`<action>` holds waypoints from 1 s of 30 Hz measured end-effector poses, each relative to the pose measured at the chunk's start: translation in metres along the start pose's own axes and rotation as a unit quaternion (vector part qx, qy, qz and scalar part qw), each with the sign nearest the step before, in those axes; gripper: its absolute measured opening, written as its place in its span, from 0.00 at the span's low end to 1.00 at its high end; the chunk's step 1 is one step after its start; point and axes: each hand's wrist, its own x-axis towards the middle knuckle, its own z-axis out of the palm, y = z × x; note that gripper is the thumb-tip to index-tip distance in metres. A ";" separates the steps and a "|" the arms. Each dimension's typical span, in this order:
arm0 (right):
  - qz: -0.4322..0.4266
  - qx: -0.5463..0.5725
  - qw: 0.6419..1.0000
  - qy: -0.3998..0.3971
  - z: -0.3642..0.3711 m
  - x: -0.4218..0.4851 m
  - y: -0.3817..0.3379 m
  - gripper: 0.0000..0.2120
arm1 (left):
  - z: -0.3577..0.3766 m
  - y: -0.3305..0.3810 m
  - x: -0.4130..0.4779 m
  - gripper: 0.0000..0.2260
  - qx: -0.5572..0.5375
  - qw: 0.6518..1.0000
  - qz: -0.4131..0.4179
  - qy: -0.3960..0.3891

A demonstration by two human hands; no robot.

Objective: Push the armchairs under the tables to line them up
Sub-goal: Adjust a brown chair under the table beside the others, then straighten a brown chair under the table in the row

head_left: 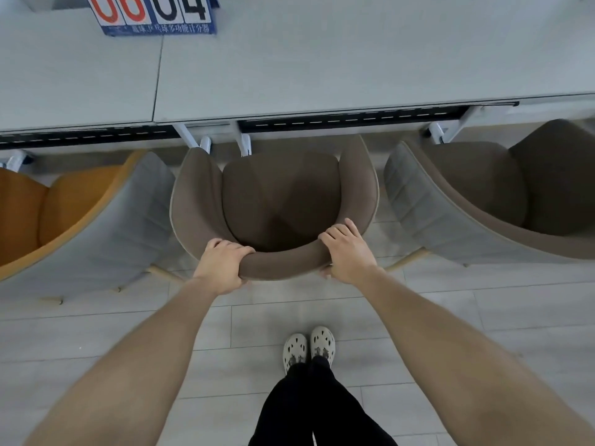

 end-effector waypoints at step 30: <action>0.169 0.006 0.985 0.042 -0.051 -0.168 0.212 0.37 | -0.120 0.209 0.094 0.28 -0.057 0.995 0.081 -0.001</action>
